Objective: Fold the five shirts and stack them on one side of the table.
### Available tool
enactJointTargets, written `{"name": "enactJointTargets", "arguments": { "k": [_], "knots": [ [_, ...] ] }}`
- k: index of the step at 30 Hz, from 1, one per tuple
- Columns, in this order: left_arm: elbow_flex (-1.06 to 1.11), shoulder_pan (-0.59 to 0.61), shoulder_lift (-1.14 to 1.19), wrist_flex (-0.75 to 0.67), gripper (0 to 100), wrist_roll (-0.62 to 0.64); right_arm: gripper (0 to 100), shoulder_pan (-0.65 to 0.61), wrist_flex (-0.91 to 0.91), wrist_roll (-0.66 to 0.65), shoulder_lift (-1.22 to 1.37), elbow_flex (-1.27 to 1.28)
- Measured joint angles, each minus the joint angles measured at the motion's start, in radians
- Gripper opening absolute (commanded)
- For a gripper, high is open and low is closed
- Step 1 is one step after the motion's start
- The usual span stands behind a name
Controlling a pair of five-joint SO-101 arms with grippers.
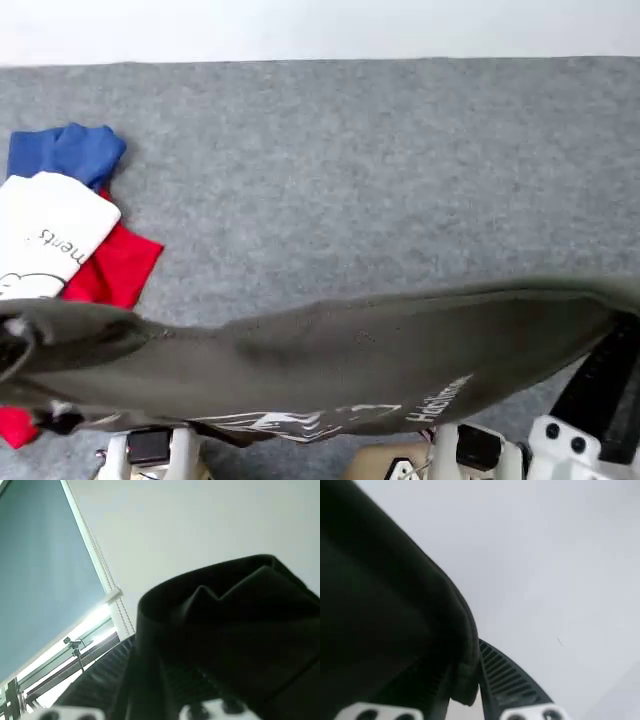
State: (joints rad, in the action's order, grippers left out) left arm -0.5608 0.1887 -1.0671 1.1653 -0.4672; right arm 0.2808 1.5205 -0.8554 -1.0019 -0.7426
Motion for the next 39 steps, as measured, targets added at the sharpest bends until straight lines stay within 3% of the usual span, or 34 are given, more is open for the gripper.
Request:
{"name": "enactJointTargets", "arguments": {
  "k": [7,17,26,32,39],
  "knots": [
    [0.005,0.000,0.000,0.015,0,0.000,1.0,0.009,-0.003,-0.002,-0.015,0.002],
    [0.028,0.000,0.000,0.256,0,0.000,1.0,0.008,-0.003,-0.002,-0.017,0.026],
    [0.281,0.000,0.000,0.269,0,0.000,1.0,0.003,-0.009,-0.002,-0.017,0.259],
    [0.532,-0.002,0.002,0.104,0,0.000,1.0,0.003,-0.029,-0.002,-0.017,0.457],
    [0.848,-0.009,0.003,-0.226,0,0.000,1.0,0.002,-0.250,0.038,-0.014,0.778]
  ]
}}
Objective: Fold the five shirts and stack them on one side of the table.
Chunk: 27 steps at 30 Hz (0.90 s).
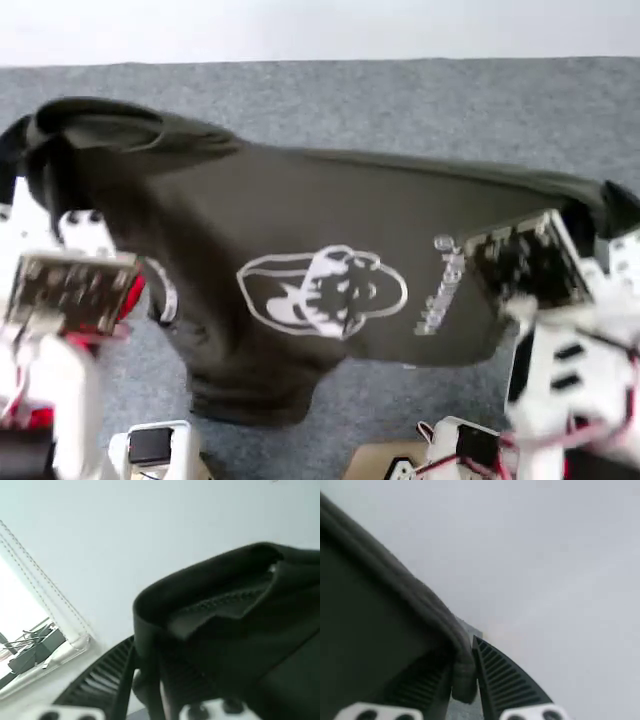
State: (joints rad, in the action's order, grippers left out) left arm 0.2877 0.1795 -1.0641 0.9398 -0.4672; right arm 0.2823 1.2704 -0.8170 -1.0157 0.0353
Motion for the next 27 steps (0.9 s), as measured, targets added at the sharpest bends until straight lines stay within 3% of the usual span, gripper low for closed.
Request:
{"name": "enactJointTargets", "arguments": {
  "k": [10,15,27],
  "knots": [
    [0.457,-0.161,0.012,-0.402,0,0.002,1.0,-0.038,-0.379,0.009,0.023,0.473],
    [0.634,-0.195,0.029,-0.592,0,-0.084,1.0,-0.097,-0.539,0.009,0.021,0.620],
    [0.624,-0.141,0.384,-0.873,0,-0.107,1.0,-0.117,-0.836,-0.031,0.187,0.678]
  ]
}}
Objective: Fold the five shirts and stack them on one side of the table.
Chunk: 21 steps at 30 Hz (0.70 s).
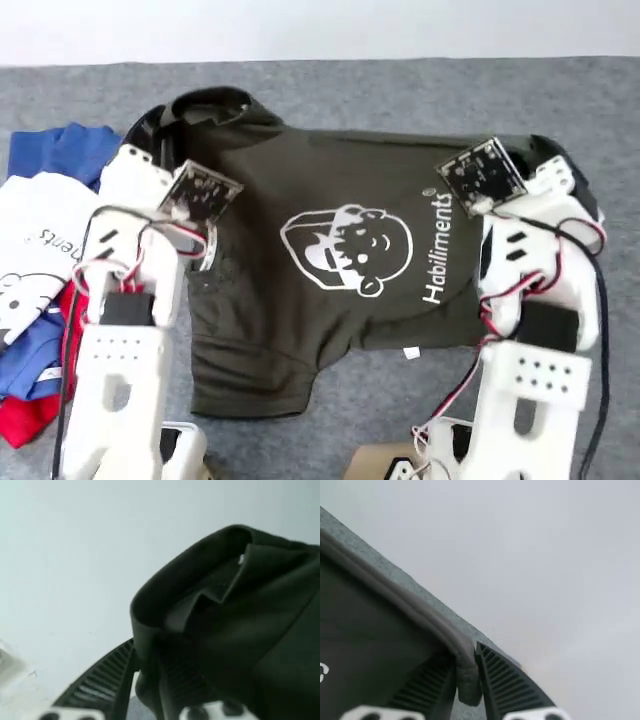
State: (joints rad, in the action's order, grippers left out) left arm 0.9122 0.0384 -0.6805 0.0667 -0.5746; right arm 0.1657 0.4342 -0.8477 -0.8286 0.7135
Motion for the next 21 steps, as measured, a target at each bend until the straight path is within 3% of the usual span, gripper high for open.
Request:
{"name": "enactJointTargets", "arguments": {
  "k": [11,21],
  "knots": [
    [-0.334,0.048,0.393,-0.011,0,0.000,1.0,-0.032,-0.086,-0.008,0.351,-0.199],
    [-0.474,0.054,0.568,-0.011,0,0.000,1.0,-0.051,-0.086,-0.009,0.638,-0.462]
  ]
}}
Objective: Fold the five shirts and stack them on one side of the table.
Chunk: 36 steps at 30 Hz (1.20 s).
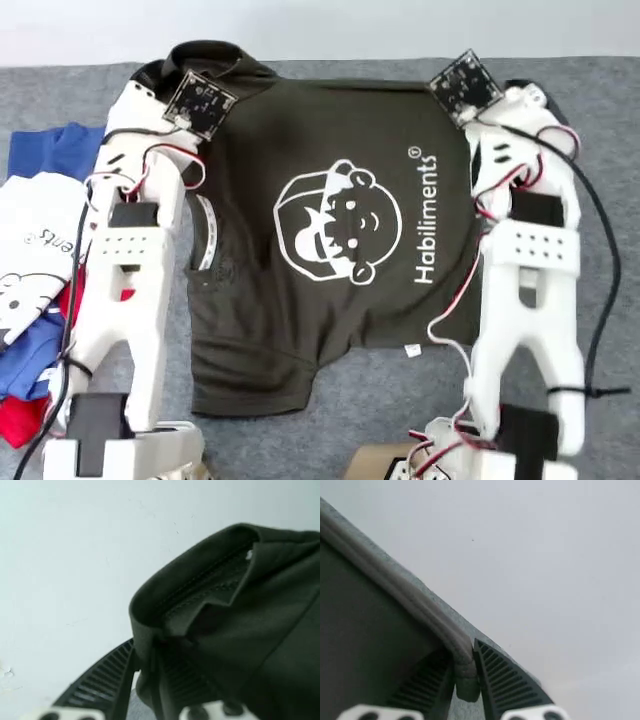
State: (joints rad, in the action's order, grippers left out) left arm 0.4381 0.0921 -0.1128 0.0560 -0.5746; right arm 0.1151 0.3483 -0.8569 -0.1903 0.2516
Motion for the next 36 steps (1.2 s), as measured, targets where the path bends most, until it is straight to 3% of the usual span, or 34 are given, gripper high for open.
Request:
{"name": "enactJointTargets", "arguments": {
  "k": [10,21,31,36],
  "knots": [
    [-0.157,0.012,0.077,0.052,0,-0.003,1.0,0.000,0.000,-0.037,0.160,-0.189],
    [-0.196,0.012,0.077,0.143,0,-0.003,1.0,0.000,0.012,-0.041,0.166,-0.209],
    [-0.198,0.014,0.006,0.546,0,-0.008,1.0,-0.003,0.302,-0.041,0.163,-0.209],
    [-0.198,-0.006,-0.081,0.812,0,-0.118,1.0,-0.003,0.468,-0.041,0.110,-0.209]
  ]
}}
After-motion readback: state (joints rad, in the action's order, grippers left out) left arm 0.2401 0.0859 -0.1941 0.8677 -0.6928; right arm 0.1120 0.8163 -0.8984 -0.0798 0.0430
